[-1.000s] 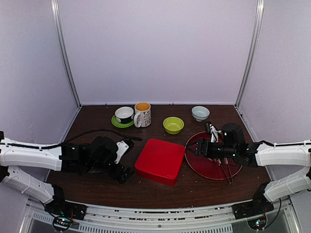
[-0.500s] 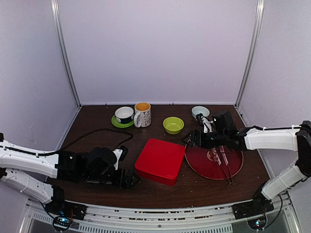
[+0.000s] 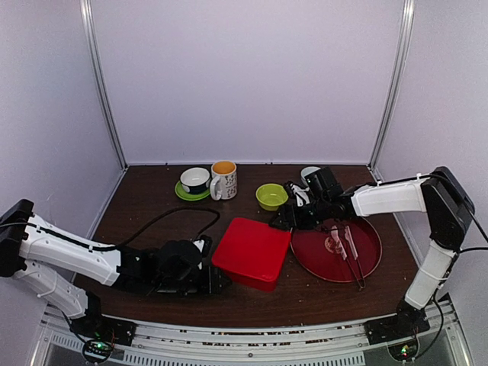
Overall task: Pack the chocolate
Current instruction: Press the box lid onto the packing box.
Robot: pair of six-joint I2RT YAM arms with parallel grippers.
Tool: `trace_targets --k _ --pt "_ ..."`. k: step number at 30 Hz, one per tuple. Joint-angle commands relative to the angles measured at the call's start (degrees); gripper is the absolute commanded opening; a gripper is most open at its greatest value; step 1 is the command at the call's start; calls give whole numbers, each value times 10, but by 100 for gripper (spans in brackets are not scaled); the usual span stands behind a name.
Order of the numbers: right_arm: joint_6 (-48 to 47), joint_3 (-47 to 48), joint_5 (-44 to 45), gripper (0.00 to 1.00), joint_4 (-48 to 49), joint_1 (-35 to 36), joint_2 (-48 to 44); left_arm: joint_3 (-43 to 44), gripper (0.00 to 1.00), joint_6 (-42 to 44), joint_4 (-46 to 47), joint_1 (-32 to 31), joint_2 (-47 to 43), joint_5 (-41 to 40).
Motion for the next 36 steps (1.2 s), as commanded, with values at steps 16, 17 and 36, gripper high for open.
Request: trace_targets --k 16,17,36 --pt "27 -107 -106 82 49 38 -61 -41 42 31 193 138 93 56" --pt "32 -116 -107 82 52 40 -67 -35 42 37 189 142 97 60" --pt "191 -291 -90 74 211 97 -180 2 46 160 65 261 50 96"
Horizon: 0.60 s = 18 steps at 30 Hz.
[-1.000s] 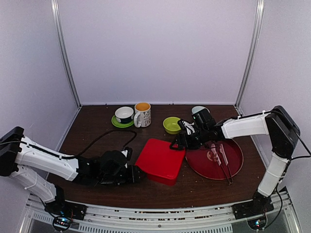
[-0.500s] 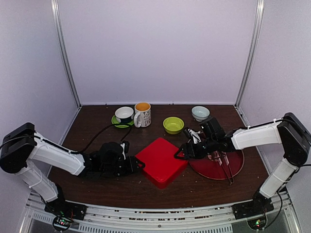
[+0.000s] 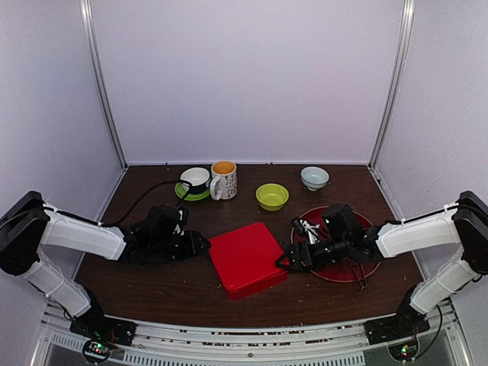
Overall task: Pack the chocolate
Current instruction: Press the box lid onto the packing box.
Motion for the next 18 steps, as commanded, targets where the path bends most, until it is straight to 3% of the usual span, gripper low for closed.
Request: trace_targets --k 1,10,18 --pt "74 -45 0 72 88 5 -23 19 47 38 -30 4 -6 18" --pt "161 -102 33 62 190 6 -25 9 58 30 -28 -14 -18 70" --pt "174 -105 80 78 197 7 -54 -11 61 21 -52 -12 -81 27"
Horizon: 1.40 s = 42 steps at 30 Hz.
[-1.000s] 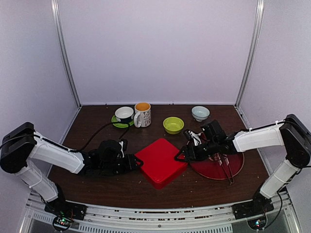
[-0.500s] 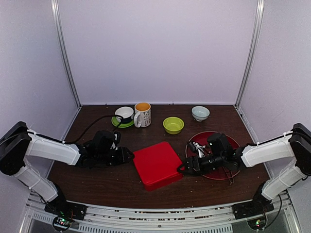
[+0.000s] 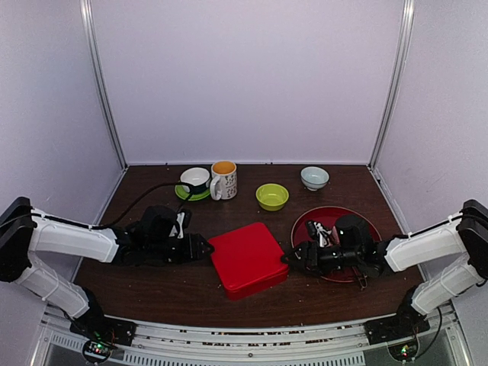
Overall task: Pack the chocolate
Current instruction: Press the box lid onto the packing box.
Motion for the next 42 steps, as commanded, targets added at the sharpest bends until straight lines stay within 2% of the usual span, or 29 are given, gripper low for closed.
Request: trace_targets --k 1,3,8,13,15,23,35,39,42 --pt "6 12 40 79 18 3 -9 -1 61 6 -24 6 -37 -24" --pt "6 18 41 79 23 3 2 10 61 16 -36 21 -34 -15" --pt "18 25 43 76 36 9 26 36 45 30 -40 36 -26 2" --pt "20 30 49 76 39 18 42 67 44 37 -52 38 8 6" --pt "19 31 49 76 40 20 45 69 41 35 -38 41 20 10" --pt "16 35 54 76 38 27 51 77 39 25 4 46 67 19" --pt "9 50 53 75 40 43 88 78 33 -7 90 43 135 79" --pt "15 43 51 72 57 45 98 75 33 -13 105 35 147 84" --pt "20 40 44 64 68 47 104 74 32 -15 110 28 155 88"
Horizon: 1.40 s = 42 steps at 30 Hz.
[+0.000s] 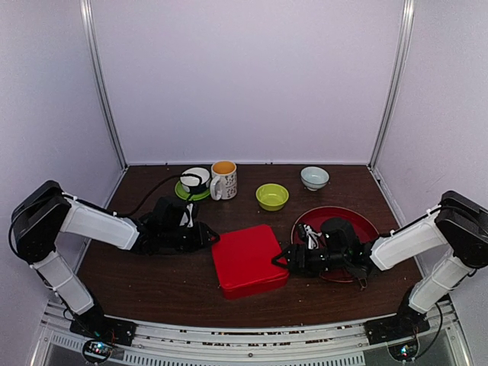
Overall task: Pack the chocolate
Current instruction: Press the box lid onto the packing box.
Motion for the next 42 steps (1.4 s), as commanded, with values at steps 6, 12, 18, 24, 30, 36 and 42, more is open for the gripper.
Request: trace_targets --k 6,12,18,24,30,36,42 --pt "24 -8 -16 50 59 11 21 7 30 -14 41 -24 39 49" --pt "45 -39 -20 61 89 18 3 1 29 -21 44 -33 37 39" --pt "33 -49 -14 63 56 32 -28 18 31 -2 23 -41 36 37" --pt "16 -59 5 70 4 33 -75 38 46 44 -51 -47 -14 -2" --pt "9 -68 13 70 -40 35 -122 75 65 121 -193 -73 -84 -62" --pt "2 -74 3 70 -76 44 -149 76 69 149 -255 -121 -124 -71" --pt "-2 -62 -7 68 -90 59 -139 26 72 76 -210 -145 -135 -24"
